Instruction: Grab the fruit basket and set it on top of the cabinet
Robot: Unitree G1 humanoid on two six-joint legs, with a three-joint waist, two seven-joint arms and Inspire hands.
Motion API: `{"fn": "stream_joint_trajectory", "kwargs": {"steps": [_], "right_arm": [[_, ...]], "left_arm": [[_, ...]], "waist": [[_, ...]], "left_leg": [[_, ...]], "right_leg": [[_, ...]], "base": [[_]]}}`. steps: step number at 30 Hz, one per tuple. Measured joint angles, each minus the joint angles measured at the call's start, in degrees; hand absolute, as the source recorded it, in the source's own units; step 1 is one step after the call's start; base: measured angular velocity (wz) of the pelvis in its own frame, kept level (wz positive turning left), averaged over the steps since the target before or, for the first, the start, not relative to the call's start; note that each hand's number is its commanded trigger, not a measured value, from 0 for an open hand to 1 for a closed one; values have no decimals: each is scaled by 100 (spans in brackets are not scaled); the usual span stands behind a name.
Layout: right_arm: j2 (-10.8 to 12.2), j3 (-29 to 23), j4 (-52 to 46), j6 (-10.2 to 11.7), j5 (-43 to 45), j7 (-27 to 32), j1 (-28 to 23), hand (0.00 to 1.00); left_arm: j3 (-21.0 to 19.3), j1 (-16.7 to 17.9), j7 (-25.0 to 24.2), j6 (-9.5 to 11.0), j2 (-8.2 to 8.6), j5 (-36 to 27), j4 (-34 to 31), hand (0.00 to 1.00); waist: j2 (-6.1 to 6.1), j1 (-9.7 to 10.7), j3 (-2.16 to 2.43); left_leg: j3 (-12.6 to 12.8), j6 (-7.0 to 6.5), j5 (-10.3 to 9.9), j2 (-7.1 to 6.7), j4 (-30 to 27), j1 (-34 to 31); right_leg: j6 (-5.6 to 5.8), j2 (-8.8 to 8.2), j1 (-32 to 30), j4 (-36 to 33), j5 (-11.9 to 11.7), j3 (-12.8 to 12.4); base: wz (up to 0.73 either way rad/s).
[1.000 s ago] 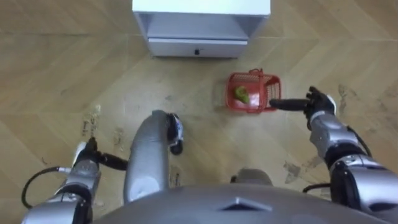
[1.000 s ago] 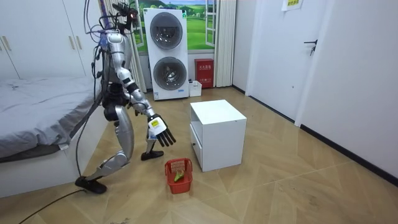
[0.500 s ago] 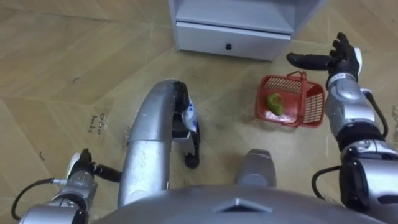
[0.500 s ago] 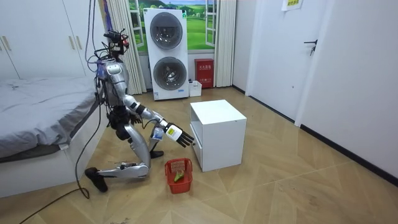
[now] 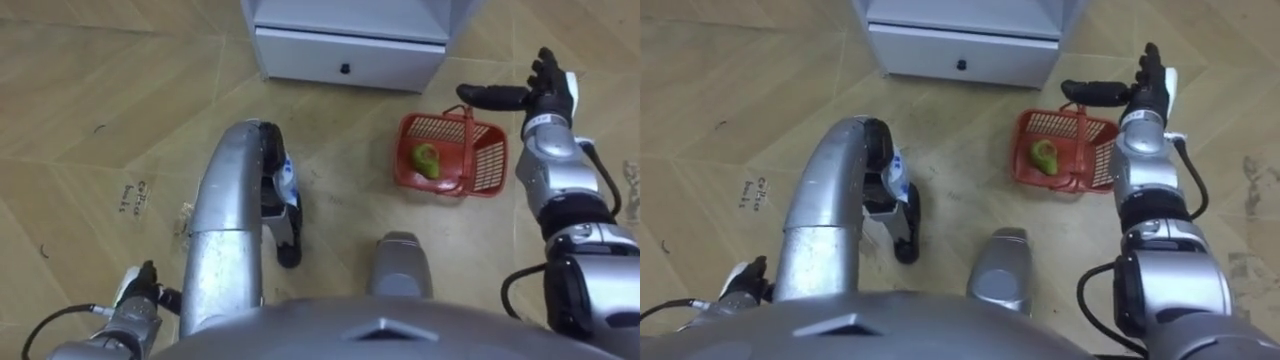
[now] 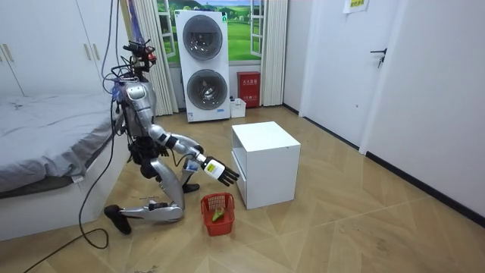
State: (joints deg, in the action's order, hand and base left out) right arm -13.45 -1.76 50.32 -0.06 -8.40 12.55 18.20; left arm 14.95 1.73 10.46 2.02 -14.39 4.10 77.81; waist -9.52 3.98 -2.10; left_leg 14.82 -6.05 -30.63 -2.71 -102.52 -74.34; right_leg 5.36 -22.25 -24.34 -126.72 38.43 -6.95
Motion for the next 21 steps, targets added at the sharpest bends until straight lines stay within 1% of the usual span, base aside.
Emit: {"fn": "stream_joint_trajectory", "kwargs": {"steps": [1,2,3,4,5,7,9,11,13,15,17,19,20,21], "right_arm": [[3,76,3,2,-1,10,2,0],[-5,109,7,3,0,9,12,0],[0,139,81,6,-3,7,97,0],[30,246,86,6,-9,-4,95,0],[37,307,90,6,-14,-10,95,0],[51,434,99,4,-16,-21,97,0],[29,433,99,6,-26,-21,123,0],[2,436,102,6,-32,-20,126,0],[-50,440,158,6,-20,-20,125,0],[-76,446,286,6,-10,-21,125,0],[-79,455,377,5,-11,-22,123,0],[-92,494,487,1,-31,-24,116,0],[-102,517,515,1,-32,-31,116,0],[-122,555,571,0,-58,-52,116,0]], "left_arm": [[69,-11,-4,-7,-5,2,-2,0],[100,-28,-16,-9,4,3,-7,0],[105,-64,-67,-12,116,11,-21,0],[115,-80,-141,-12,160,9,-21,0],[137,-85,-168,-12,176,2,-22,0],[235,-79,-303,-16,229,2,-23,0],[337,-82,-369,-9,262,-9,-25,0],[346,-87,-401,-5,280,-9,-26,0],[456,-143,-406,-4,279,-12,-39,0],[548,-154,-402,0,280,-10,-89,0],[597,-163,-403,0,280,-10,-92,0],[607,-154,-403,-5,279,-12,-91,0],[632,-155,-403,-5,279,-13,-95,0],[766,-134,-407,-12,280,-18,-124,0]], "waist": [[-12,10,-6],[-1,15,-24],[110,-30,-57],[131,-16,-49],[119,0,-55],[124,34,-53],[130,35,-51],[136,33,-50],[209,50,-57],[266,36,-36],[323,36,-47],[388,20,-38],[408,12,-49],[454,-1,-58]], "left_leg": [[-5,84,10,7,-80,-77],[-25,130,19,17,-123,-126],[-128,238,65,105,-136,-229],[-158,348,129,103,-80,-299],[-172,387,156,102,-52,-317],[-252,478,206,104,9,-322],[-300,503,214,101,19,-325],[-329,512,213,93,16,-327],[-341,521,215,86,20,-359],[-335,523,214,89,21,-396],[-329,527,216,95,21,-429],[-329,551,230,102,24,-498],[-331,559,235,102,25,-510],[-333,569,242,102,29,-528]], "right_leg": [[-33,45,3,-165,67,-29],[-40,54,-19,-239,110,-32],[-74,208,-145,-331,125,-83],[-86,246,-254,-395,132,-103],[-98,263,-286,-414,138,-106],[-94,339,-333,-426,147,-84],[-95,372,-367,-428,147,-89],[-95,391,-367,-426,148,-111],[-93,393,-400,-426,149,-68],[-86,384,-445,-435,152,-77],[-83,380,-485,-451,154,-88],[-84,385,-579,-482,155,-95],[-85,391,-595,-490,156,-102],[-85,395,-614,-493,157,-105]], "base": [[5],[-7],[-13],[-15],[0],[0],[-5],[-6],[5],[2],[0],[0],[0],[0]]}}
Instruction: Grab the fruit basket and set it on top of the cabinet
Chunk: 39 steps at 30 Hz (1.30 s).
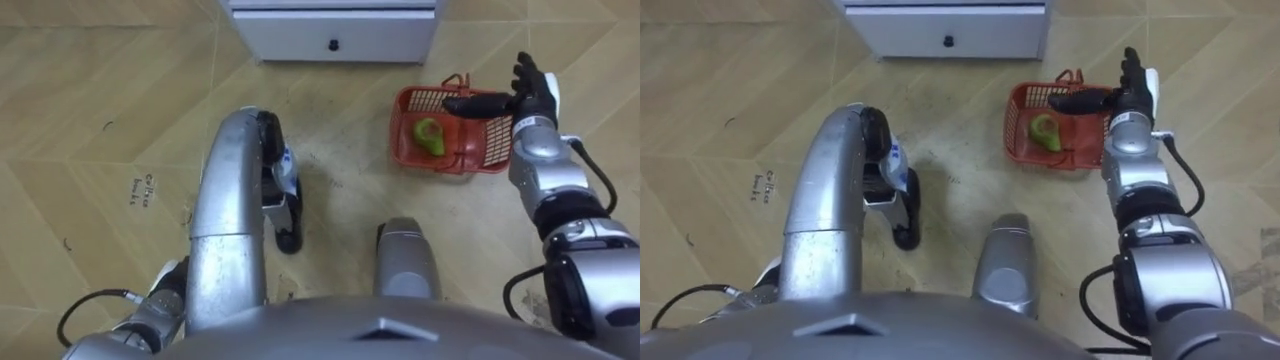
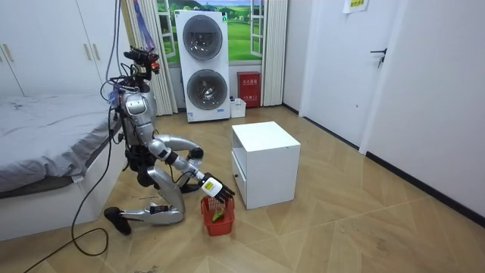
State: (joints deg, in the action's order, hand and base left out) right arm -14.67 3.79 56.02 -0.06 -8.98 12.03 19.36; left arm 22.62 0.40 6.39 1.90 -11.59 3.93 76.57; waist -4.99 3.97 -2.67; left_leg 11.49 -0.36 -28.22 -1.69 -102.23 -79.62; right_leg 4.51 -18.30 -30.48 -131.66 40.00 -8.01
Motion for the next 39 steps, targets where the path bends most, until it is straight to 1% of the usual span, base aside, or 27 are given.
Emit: {"fn": "stream_joint_trajectory", "kwargs": {"steps": [1,4,5,6,13,18,22,26,30,31,32,33,39], "right_arm": [[-31,61,73,0,-42,-23,3,0],[-79,176,355,0,-209,-43,5,0],[-79,179,391,0,-213,-51,5,0],[-80,176,417,-3,-236,-72,5,0],[-207,176,524,0,-492,-101,32,0],[-216,177,674,-1,-646,-100,64,0],[-249,178,840,0,-646,-139,112,0],[-287,178,953,0,-646,-167,111,0],[-308,179,1039,0,-647,-215,112,0],[-314,184,1054,0,-650,-228,112,38],[-318,184,1065,0,-651,-229,112,60],[-330,186,1078,0,-653,-231,112,100],[-393,245,1088,-1,-656,-287,112,100]], "left_arm": [[79,40,-39,-11,0,0,-69,0],[87,57,-65,-31,2,-1,-185,0],[89,57,-68,-31,3,-1,-194,0],[115,69,-70,-36,3,1,-234,0],[335,76,-115,-36,13,-2,-354,0],[456,106,-174,-37,13,-6,-354,0],[540,122,-199,-35,13,-215,-353,0],[563,187,-200,-35,11,-215,-353,0],[574,209,-216,-35,11,-218,-354,0],[574,209,-219,-36,11,-217,-354,0],[574,209,-222,-36,12,-217,-357,0],[573,209,-229,-36,12,-217,-362,0],[570,209,-256,-37,11,-216,-362,0]], "waist": [[32,-20,3],[44,-141,-3],[45,-154,-3],[46,-180,-4],[52,-270,-3],[53,-270,-4],[69,-274,-10],[88,-276,-18],[116,-286,-15],[125,-290,-12],[128,-294,-10],[136,-301,-10],[145,-333,-9]], "left_leg": [[9,2,1,12,6,-13],[29,5,3,46,30,-13],[29,6,3,53,32,-14],[42,7,3,91,33,-17],[61,46,24,98,74,-97],[71,46,23,98,74,-136],[88,45,23,97,75,-137],[107,44,22,96,81,-137],[120,44,23,96,95,-137],[132,44,23,96,103,-136],[140,44,23,96,107,-136],[152,44,23,96,112,-136],[189,43,24,98,141,-136]], "right_leg": [[2,0,-30,-4,1,-16],[-1,11,-76,-7,6,-58],[-1,17,-82,-8,6,-61],[-7,34,-111,-18,9,-83],[-5,33,-235,-46,14,-114],[-5,26,-282,-47,14,-120],[-5,-1,-283,-47,15,-112],[-6,-21,-296,-47,15,-114],[-6,-33,-309,-47,15,-113],[-6,-45,-316,-48,16,-109],[-6,-52,-319,-49,16,-108],[-5,-65,-321,-51,17,-111],[4,-101,-371,-53,22,-127]], "base": [[0],[-1],[-5],[-6],[-1],[0],[0],[0],[0],[0],[0],[0],[0]]}}
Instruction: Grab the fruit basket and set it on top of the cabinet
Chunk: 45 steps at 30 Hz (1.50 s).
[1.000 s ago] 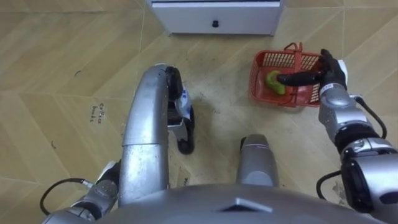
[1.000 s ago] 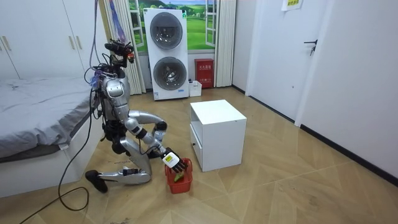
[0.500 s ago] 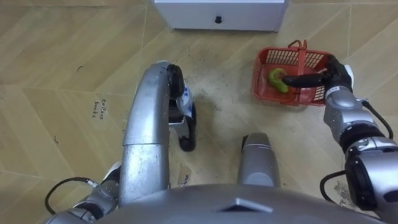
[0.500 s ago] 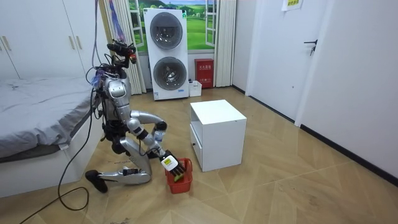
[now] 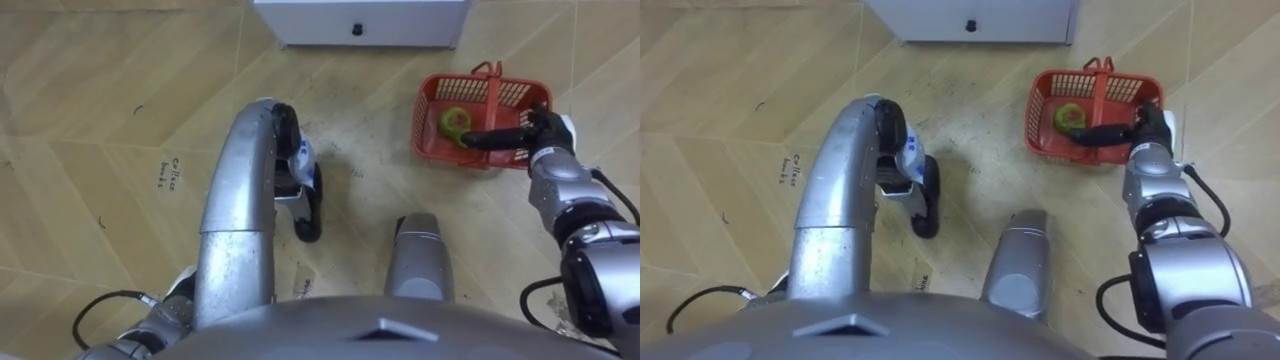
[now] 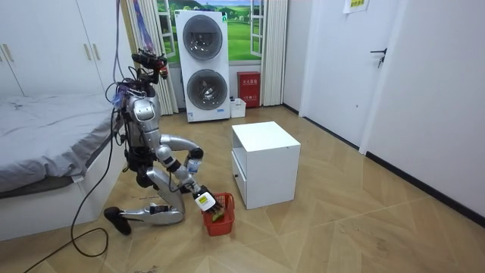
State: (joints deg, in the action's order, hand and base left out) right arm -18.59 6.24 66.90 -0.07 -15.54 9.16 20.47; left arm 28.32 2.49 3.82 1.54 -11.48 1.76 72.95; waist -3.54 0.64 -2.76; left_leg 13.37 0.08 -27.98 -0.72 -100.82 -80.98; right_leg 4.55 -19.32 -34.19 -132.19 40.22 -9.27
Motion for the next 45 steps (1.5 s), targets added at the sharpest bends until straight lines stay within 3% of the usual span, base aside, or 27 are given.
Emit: {"fn": "stream_joint_trajectory", "kwargs": {"steps": [13,33,42,45], "right_arm": [[-11,142,3,-7,-1,-55,1,100],[-25,153,31,-8,-122,-50,8,100],[-25,151,28,-8,-234,-162,21,100],[-13,152,-85,-9,-240,-185,28,100]], "left_arm": [[1,-1,-105,-2,0,-2,8,0],[8,0,-109,-16,0,-234,-10,0],[-16,95,-115,-15,-2,-227,-273,0],[-18,75,-118,-17,-3,-221,-373,0]], "waist": [[-32,-191,-18],[-48,-214,-27],[-114,-230,-58],[-215,-203,-90]], "left_leg": [[62,-12,9,-8,24,-1],[84,-41,24,-11,14,-121],[-42,-49,29,-24,-81,-117],[-97,-47,28,-92,-121,-68]], "right_leg": [[4,-71,-1,-8,3,-6],[4,-89,-95,-13,4,-7],[2,45,26,-15,3,-14],[2,91,132,-13,3,0]], "base": [[0],[0],[0],[-4]]}}
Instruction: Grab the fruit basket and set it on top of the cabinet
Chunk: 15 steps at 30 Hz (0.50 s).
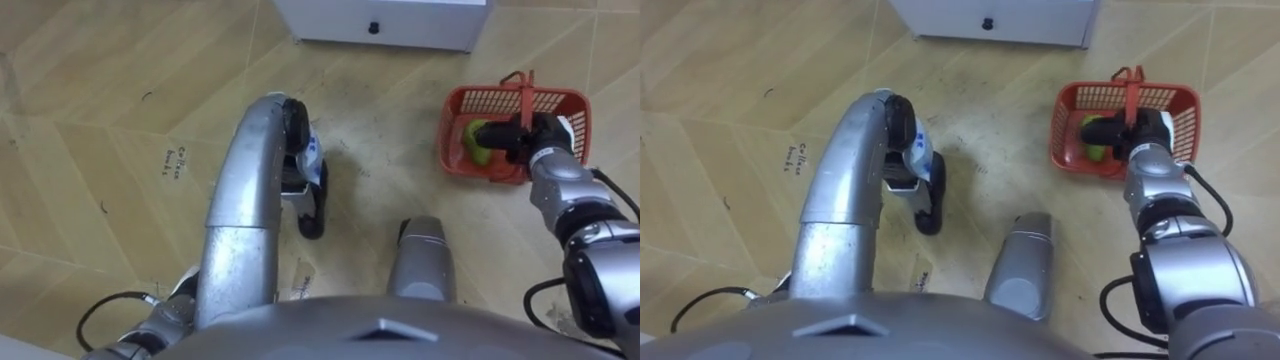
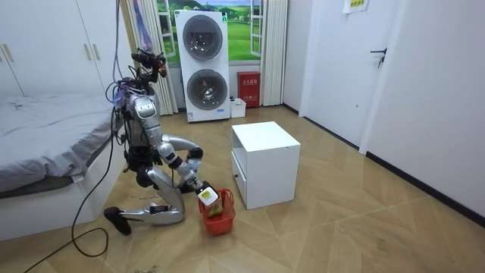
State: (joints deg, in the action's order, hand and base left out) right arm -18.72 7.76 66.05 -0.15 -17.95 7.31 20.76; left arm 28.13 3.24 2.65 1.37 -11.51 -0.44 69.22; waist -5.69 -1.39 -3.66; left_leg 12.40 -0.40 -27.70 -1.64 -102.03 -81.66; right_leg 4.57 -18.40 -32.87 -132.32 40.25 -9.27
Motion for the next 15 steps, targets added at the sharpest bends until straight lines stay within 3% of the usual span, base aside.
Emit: {"fn": "stream_joint_trajectory", "kwargs": {"steps": [3,5,9,15], "right_arm": [[2,0,-69,0,-172,5,101,100],[18,-6,-183,0,-210,3,101,100],[31,-19,-546,-26,-373,7,93,100],[41,-191,-1336,-118,-426,17,117,100]], "left_arm": [[-96,-113,-63,1,-1,10,-9,0],[-274,-188,-57,1,0,27,-8,0],[-463,-275,-62,11,-16,73,-16,0],[-717,-478,-37,-37,-22,124,26,0]], "waist": [[-76,4,-16],[-130,65,-29],[-224,176,-11],[-162,244,33]], "left_leg": [[-126,10,-23,-13,-90,14],[-177,1,-52,-100,-121,83],[-302,-78,-217,-204,-283,248],[-373,-316,-466,-214,-461,480]], "right_leg": [[0,53,102,-1,0,21],[-2,50,250,42,-2,80],[-29,67,616,224,-19,251],[-59,245,1098,673,19,360]], "base": [[-8],[1],[2],[0]]}}
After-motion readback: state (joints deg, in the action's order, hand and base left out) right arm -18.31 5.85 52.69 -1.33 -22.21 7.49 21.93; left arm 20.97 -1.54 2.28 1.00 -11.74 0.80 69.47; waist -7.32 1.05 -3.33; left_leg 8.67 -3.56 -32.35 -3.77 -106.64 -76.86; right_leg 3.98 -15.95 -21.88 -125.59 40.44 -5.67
